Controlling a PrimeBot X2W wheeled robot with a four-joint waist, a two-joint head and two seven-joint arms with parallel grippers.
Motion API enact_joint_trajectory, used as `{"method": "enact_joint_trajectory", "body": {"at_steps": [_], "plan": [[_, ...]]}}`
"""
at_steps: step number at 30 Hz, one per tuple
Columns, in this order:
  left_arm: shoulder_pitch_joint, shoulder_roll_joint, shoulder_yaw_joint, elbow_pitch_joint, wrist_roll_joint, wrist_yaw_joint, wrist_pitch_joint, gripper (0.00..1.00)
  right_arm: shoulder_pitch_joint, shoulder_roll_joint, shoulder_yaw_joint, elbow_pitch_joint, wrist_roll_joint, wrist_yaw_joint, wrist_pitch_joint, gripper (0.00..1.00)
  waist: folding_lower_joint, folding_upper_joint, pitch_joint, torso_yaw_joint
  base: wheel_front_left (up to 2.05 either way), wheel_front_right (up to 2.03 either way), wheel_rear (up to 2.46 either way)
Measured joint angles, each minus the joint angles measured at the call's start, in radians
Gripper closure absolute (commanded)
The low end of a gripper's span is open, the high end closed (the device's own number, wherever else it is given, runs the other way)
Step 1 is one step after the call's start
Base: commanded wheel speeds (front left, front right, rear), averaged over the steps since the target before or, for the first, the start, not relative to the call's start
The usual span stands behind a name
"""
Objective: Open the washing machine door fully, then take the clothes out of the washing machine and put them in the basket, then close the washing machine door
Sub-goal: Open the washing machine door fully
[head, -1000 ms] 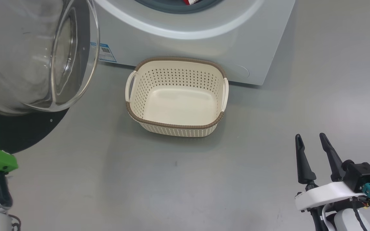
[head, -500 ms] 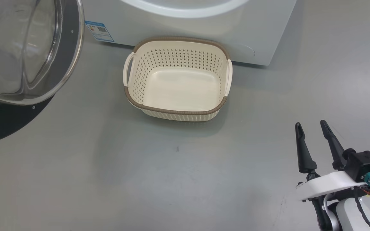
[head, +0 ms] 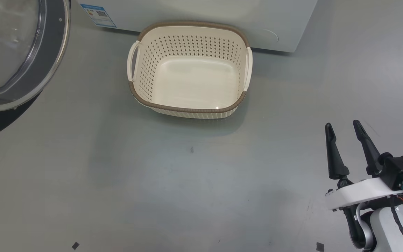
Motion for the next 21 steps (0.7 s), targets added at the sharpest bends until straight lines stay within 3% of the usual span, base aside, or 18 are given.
{"method": "enact_joint_trajectory", "body": {"at_steps": [21], "plan": [[-0.028,-0.018,-0.042,0.081,0.013,-0.036,-0.029,1.00,-0.009,0.002,-0.002,0.046,0.001,0.008,-0.001,0.00,-0.0001,0.0000,-0.037,0.012,0.00,0.00,0.00]]}}
